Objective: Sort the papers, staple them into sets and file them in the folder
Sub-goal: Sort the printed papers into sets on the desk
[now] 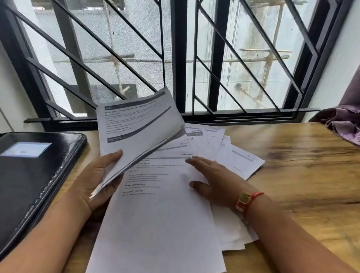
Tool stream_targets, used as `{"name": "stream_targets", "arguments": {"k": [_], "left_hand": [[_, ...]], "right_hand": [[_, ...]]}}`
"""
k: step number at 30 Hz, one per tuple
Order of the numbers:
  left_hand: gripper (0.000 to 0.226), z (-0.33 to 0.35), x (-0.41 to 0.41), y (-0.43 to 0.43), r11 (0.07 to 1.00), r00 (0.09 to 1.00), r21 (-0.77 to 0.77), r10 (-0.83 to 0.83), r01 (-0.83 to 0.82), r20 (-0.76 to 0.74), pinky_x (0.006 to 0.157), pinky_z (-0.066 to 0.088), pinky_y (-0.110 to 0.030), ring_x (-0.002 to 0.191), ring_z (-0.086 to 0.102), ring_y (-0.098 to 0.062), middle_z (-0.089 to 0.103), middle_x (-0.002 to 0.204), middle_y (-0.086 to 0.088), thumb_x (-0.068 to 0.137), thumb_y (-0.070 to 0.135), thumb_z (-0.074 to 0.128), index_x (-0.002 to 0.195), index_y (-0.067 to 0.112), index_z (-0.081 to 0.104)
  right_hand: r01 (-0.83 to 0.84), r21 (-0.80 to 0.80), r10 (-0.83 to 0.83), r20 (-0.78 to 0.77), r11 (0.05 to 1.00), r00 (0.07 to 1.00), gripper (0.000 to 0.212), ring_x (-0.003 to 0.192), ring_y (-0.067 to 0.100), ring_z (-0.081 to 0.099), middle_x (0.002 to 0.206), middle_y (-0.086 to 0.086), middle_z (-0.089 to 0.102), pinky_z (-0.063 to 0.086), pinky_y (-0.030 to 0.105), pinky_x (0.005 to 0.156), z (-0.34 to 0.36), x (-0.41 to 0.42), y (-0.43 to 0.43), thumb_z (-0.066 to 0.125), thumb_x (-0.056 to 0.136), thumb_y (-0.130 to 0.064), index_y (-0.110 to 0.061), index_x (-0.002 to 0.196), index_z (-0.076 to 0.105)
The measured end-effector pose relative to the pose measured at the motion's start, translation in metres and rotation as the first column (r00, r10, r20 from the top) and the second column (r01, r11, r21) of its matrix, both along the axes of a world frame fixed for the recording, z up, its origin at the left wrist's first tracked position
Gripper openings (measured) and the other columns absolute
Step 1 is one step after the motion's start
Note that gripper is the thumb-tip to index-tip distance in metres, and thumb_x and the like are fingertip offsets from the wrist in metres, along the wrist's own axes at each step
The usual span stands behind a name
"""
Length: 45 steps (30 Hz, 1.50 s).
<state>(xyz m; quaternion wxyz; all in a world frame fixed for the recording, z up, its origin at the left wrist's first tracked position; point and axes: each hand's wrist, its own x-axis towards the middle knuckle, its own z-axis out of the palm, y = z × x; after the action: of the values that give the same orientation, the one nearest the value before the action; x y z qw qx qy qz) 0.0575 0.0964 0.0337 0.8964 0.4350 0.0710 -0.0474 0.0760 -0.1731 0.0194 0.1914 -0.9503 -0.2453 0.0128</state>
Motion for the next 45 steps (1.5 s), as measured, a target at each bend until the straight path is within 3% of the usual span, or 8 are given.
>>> {"name": "stream_targets", "arguments": {"k": [8,14,18,24,28,34,39,45], "left_hand": [[0.037,0.005,-0.001,0.002,0.999,0.996,0.027,0.035,-0.037,0.081,0.043,0.053,-0.017,0.067,0.074,-0.015,0.075,0.088,-0.008,0.101,0.006,0.048,0.138,0.009,0.052],[0.029,0.003,-0.003,0.001,0.995,0.995,0.101,-0.006,-0.005,0.104,0.053,0.060,-0.030,0.075,0.076,-0.024,0.077,0.097,-0.013,0.102,0.003,0.046,0.125,0.013,0.061],[0.036,0.004,-0.001,0.003,0.999,0.994,0.041,0.018,-0.022,0.104,0.057,0.061,-0.034,0.079,0.076,-0.025,0.076,0.102,-0.013,0.101,0.006,0.047,0.135,0.013,0.057],[0.027,-0.002,0.000,-0.005,0.991,0.996,0.135,-0.005,-0.007,0.090,0.051,0.058,-0.026,0.071,0.075,-0.019,0.077,0.091,-0.009,0.101,0.000,0.044,0.118,0.010,0.062],[0.036,-0.010,0.005,0.002,0.995,1.000,0.103,0.000,-0.002,0.028,0.070,0.062,-0.037,0.094,0.074,-0.029,0.069,0.122,-0.020,0.097,0.003,0.052,0.132,0.007,0.060],[0.031,-0.015,0.010,0.001,0.997,1.000,0.080,0.007,-0.006,-0.003,0.058,0.061,-0.030,0.079,0.076,-0.025,0.074,0.104,-0.017,0.099,0.002,0.050,0.128,0.005,0.061],[0.036,-0.015,0.009,0.002,0.997,1.000,0.079,0.003,-0.001,-0.020,0.070,0.062,-0.037,0.095,0.074,-0.031,0.067,0.125,-0.022,0.098,0.005,0.052,0.133,0.005,0.059],[0.039,-0.015,0.010,0.001,0.998,1.000,0.061,-0.007,0.008,-0.008,0.063,0.061,-0.033,0.086,0.076,-0.026,0.072,0.115,-0.018,0.099,0.004,0.049,0.138,0.005,0.055]], "right_hand": [[-0.005,-0.020,0.005,0.017,1.000,1.000,0.062,0.144,0.016,0.032,0.160,-0.007,0.028,0.021,0.030,0.118,-0.002,0.000,-0.001,0.054,0.100,-0.031,-0.030,0.155,0.026],[0.010,0.042,-0.010,-0.007,0.999,1.000,0.064,0.143,0.016,0.035,0.158,-0.006,0.033,0.026,0.025,0.114,-0.003,0.003,-0.004,0.058,0.098,-0.030,-0.029,0.154,0.029],[0.007,0.031,-0.007,-0.007,1.000,1.000,0.061,0.143,0.017,0.035,0.158,-0.005,0.034,0.026,0.026,0.115,-0.005,0.004,-0.004,0.057,0.098,-0.027,-0.027,0.154,0.030],[0.047,0.037,-0.047,0.001,0.998,0.999,0.060,0.140,0.019,0.039,0.157,-0.004,0.036,0.032,0.031,0.116,-0.007,0.006,-0.003,0.056,0.098,-0.032,-0.027,0.153,0.031],[0.261,0.044,-0.265,0.101,0.964,0.959,0.053,0.131,0.029,0.046,0.142,0.006,0.054,0.043,0.041,0.106,-0.011,0.013,-0.007,0.057,0.097,-0.037,-0.021,0.146,0.043],[0.349,0.114,-0.356,0.047,0.930,0.933,0.051,0.121,0.030,0.050,0.127,0.007,0.062,0.045,0.038,0.099,-0.014,0.019,-0.012,0.067,0.090,-0.036,-0.024,0.137,0.050],[0.385,0.284,-0.398,-0.012,0.878,0.917,0.046,0.106,0.020,0.060,0.114,-0.001,0.067,0.047,0.029,0.089,-0.012,0.022,-0.016,0.076,0.084,-0.026,-0.024,0.125,0.056],[0.444,0.400,-0.437,-0.114,0.802,0.892,0.035,0.084,0.010,0.062,0.090,-0.010,0.067,0.043,0.023,0.073,-0.013,0.024,-0.018,0.076,0.082,-0.019,-0.023,0.112,0.059]]}}
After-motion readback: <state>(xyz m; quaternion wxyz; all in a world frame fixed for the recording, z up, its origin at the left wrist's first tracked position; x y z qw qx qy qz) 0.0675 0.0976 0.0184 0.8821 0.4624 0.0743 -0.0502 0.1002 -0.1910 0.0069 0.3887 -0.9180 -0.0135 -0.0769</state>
